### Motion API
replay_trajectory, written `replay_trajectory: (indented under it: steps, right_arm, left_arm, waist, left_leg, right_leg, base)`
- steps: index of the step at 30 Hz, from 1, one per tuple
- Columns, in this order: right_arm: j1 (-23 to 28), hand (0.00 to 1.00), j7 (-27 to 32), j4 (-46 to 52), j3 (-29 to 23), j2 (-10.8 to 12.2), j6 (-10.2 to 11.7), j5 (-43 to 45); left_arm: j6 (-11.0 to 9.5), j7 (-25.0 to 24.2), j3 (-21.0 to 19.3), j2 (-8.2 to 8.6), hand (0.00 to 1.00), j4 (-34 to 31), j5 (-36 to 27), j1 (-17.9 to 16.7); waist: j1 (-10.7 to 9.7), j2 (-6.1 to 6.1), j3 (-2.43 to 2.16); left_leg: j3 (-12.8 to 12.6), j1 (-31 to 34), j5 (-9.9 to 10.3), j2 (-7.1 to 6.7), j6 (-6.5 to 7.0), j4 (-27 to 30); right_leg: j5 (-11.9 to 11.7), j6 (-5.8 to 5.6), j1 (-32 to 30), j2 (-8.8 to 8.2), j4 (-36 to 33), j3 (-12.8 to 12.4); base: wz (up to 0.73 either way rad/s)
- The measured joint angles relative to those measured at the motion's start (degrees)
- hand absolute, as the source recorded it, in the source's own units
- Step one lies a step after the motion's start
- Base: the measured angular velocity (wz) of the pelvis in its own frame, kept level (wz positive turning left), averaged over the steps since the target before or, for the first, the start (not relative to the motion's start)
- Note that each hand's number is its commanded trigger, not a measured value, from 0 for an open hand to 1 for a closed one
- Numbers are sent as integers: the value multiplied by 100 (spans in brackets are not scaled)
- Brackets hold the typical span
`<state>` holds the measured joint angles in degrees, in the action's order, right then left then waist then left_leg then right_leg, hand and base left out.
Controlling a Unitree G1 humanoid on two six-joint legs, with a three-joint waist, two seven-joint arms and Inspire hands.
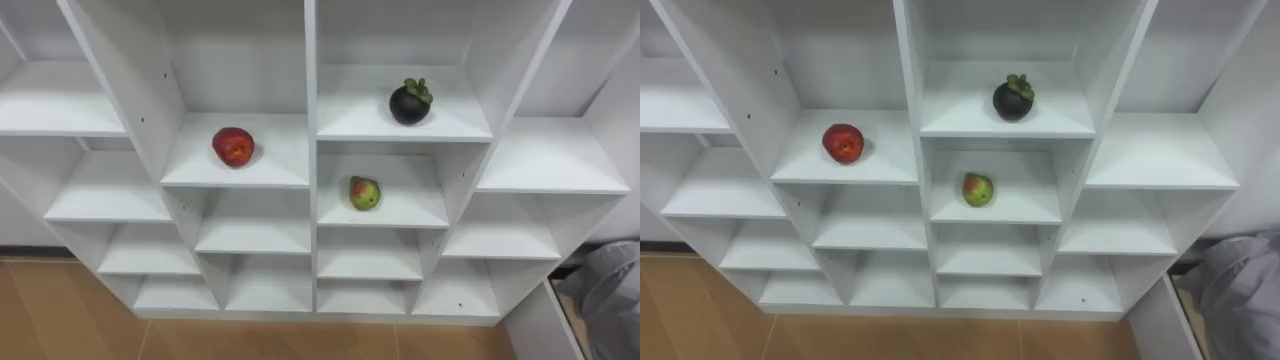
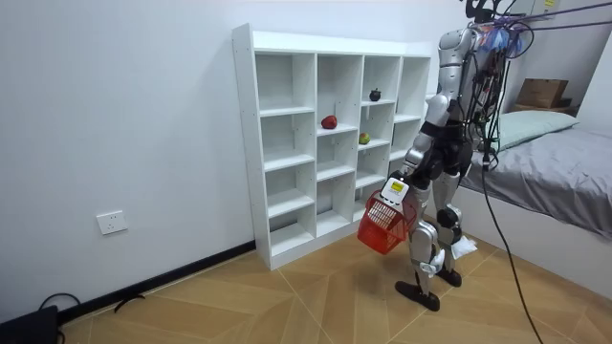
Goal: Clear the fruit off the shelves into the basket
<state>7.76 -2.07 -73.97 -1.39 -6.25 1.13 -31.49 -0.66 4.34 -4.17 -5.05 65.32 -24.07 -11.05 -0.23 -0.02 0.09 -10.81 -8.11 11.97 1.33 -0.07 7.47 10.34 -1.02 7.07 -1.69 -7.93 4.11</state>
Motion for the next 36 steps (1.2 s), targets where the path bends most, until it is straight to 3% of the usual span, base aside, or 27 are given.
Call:
replay_trajectory:
  steps: [15, 22, 28, 32, 36]
  right_arm:
    - [-4, 0, 16, -33, -6, 2, -4, 7]
    - [16, 0, 275, -4, -567, 7, -10, 8]
    - [11, 0, 949, 448, -1041, -33, 20, 58]
    - [-2, 0, 1744, 1521, -1233, -72, 33, 680]
    - [-4, 0, 2350, 2581, -1322, -95, 87, 1179]
  left_arm:
    - [0, 5, -11, -1, 100, 6, -2, -5]
    - [1, -51, -67, -12, 100, 14, 3, -16]
    - [-9, -24, -409, -64, 100, 57, -2, -27]
    - [-12, -26, -426, -121, 100, 58, 19, -2]
    - [-18, 21, -491, -139, 100, 28, 228, 41]
  waist:
    - [33, -27, -2]
    - [-9, -51, 5]
    - [-114, -139, 2]
    - [-114, -175, 27]
    - [-117, -210, 24]
  left_leg:
    - [-1, -17, 0, 0, 0, 5]
    - [-6, -61, 0, 0, 0, 18]
    - [-29, -55, -1, 3, 1, 21]
    - [-120, -47, 4, 4, 7, 20]
    - [-133, -10, 5, 3, 9, 19]
  right_leg:
    - [0, 0, -7, -1, 0, -1]
    - [0, 0, 48, -5, -5, 0]
    - [1, -1, 20, -2, -43, -20]
    - [11, 1, -44, 1, -91, -107]
    - [12, -2, -125, 0, -89, -114]
  base:
    - [0]
    - [0]
    - [-2]
    - [-10]
    - [-2]
